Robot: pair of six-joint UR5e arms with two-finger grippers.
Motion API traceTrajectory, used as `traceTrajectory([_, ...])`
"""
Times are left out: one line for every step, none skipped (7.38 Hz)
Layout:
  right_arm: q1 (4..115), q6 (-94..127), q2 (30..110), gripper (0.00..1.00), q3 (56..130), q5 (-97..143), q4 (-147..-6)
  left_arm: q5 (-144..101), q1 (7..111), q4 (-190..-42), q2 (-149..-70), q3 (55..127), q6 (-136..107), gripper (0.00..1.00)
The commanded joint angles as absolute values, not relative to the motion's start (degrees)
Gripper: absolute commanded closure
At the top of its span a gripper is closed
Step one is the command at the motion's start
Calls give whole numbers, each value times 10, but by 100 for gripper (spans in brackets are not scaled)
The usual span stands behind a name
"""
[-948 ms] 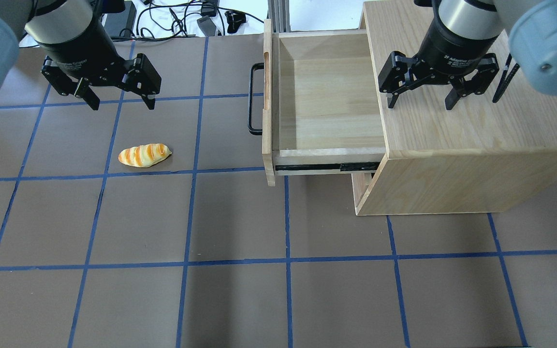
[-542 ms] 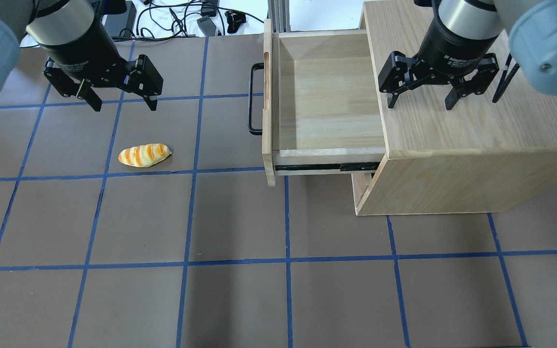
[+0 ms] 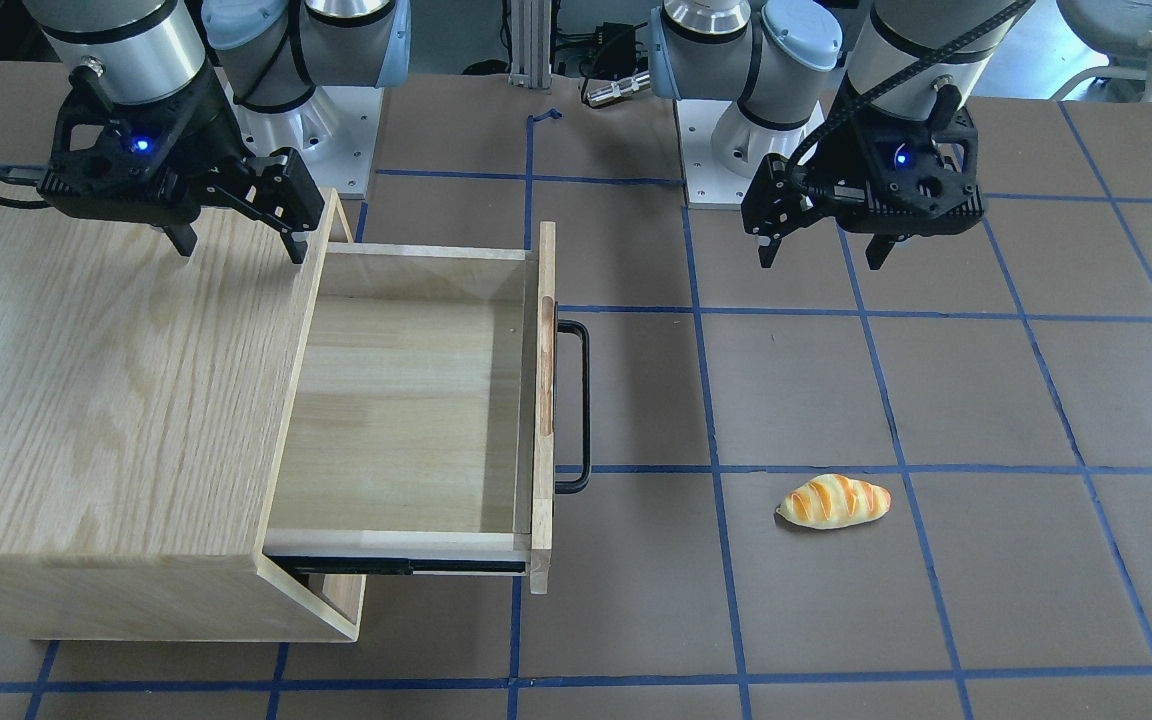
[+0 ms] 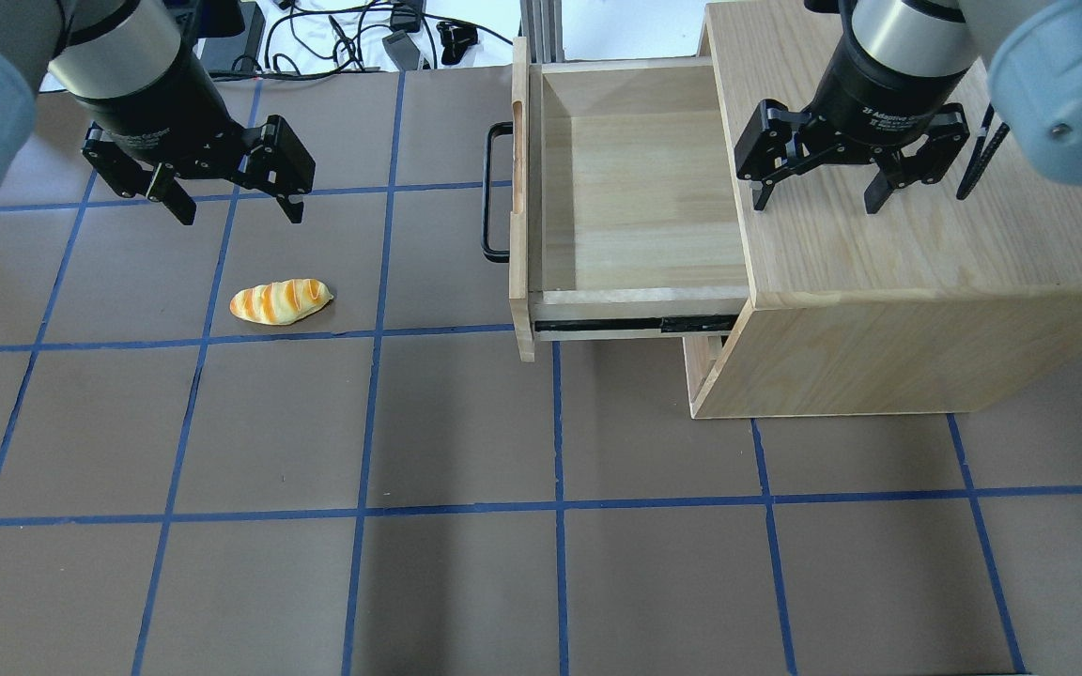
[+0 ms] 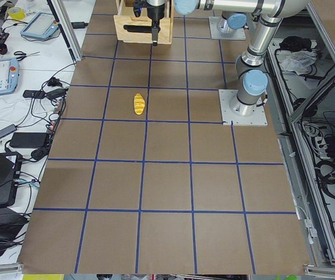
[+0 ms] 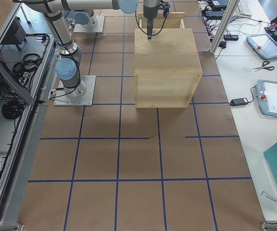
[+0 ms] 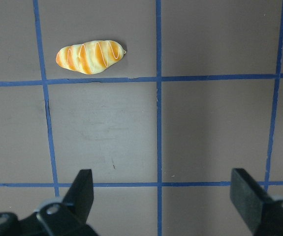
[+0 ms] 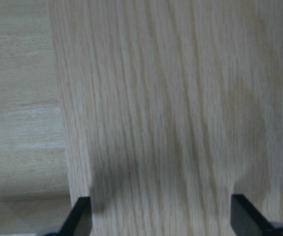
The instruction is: Open upper drawer
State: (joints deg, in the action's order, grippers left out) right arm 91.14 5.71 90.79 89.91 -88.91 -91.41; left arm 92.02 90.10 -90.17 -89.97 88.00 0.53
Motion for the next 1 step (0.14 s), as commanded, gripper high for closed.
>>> traceTrajectory([911, 57, 908, 0, 899, -889, -914, 920, 901, -902, -899, 881, 5, 0])
